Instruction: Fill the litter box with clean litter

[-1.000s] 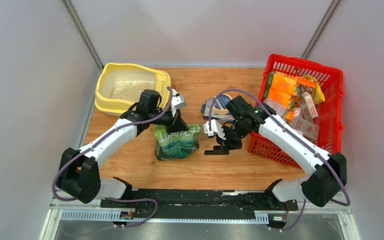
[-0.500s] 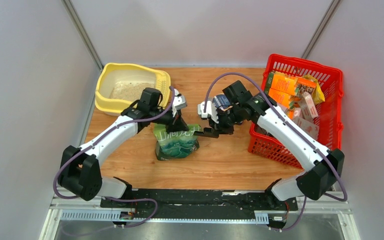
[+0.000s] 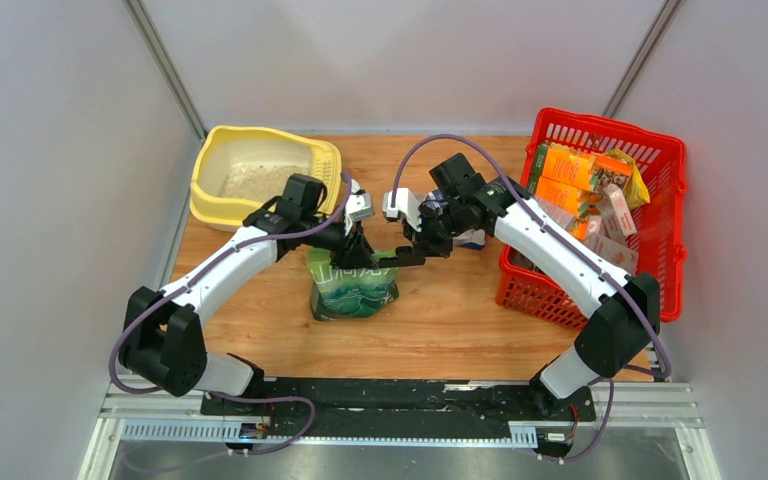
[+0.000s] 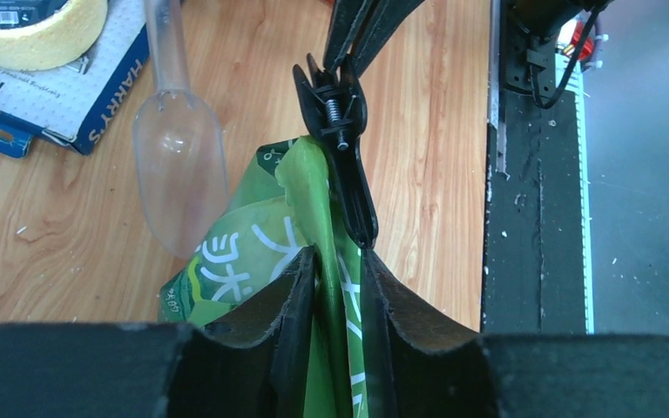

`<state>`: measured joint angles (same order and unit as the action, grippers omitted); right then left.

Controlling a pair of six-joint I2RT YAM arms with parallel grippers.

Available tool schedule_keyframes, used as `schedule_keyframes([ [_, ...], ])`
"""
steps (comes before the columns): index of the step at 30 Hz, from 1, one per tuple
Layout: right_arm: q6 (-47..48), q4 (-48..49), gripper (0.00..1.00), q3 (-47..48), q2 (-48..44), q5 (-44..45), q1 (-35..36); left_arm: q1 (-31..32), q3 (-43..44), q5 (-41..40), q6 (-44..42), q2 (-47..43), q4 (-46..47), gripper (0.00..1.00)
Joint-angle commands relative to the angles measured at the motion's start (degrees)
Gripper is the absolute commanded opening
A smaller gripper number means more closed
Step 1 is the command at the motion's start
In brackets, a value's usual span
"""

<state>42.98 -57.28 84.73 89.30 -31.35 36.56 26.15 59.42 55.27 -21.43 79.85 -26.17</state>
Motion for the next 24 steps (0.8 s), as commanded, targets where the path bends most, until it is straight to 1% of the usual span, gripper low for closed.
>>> schedule_keyframes([
  [1,-3.42,5.94,0.0,1.93,0.44,0.42,-0.08,0.39,2.63,6.69,-0.98,0.91,-1.69,0.36],
  [6,-4.75,6.83,0.0,1.41,0.79,0.85,-0.17,0.39,3.77,7.57,-1.07,2.32,-2.04,0.4],
  [11,-4.66,6.74,0.0,0.61,0.44,0.94,-0.17,-0.05,4.83,4.51,-3.0,2.68,-5.55,0.4],
  [12,-4.66,6.74,0.0,0.53,0.18,0.94,-0.26,-0.31,5.27,4.07,-4.74,2.67,-6.34,0.4],
  [13,-4.66,6.65,0.0,0.53,0.0,1.12,-0.26,-1.01,5.79,3.63,-6.59,2.67,-9.65,0.4],
  [15,-4.49,6.3,0.0,0.53,-0.61,1.64,-0.26,-1.8,7.02,3.62,-11.32,2.59,-12.84,0.4],
  [16,-4.49,6.39,0.0,0.44,-0.79,1.82,-0.34,-2.42,7.03,3.88,-11.79,2.33,-13.98,0.41],
  [19,-5.27,6.56,0.0,0.17,-1.32,2.09,-0.26,-2.42,6.77,5.98,-10.22,2.23,-11.98,0.43],
  [20,-5.54,6.56,0.0,0.0,-1.41,1.74,-0.26,-2.51,5.81,6.43,-5.25,2.24,-9.62,0.43],
  [21,-6.06,6.82,0.0,-0.35,-1.49,1.65,-0.26,-2.51,5.1,6.78,-2.42,2.32,-4.2,0.44],
  [23,-6.94,7.09,0.0,-0.7,-1.49,1.73,-0.26,-1.9,4.22,7.66,2.42,2.85,-0.47,0.44],
  [24,-7.12,7.26,0.0,-0.79,-1.49,1.73,-0.26,-1.55,4.3,7.66,2.79,3.2,0.67,0.44],
])
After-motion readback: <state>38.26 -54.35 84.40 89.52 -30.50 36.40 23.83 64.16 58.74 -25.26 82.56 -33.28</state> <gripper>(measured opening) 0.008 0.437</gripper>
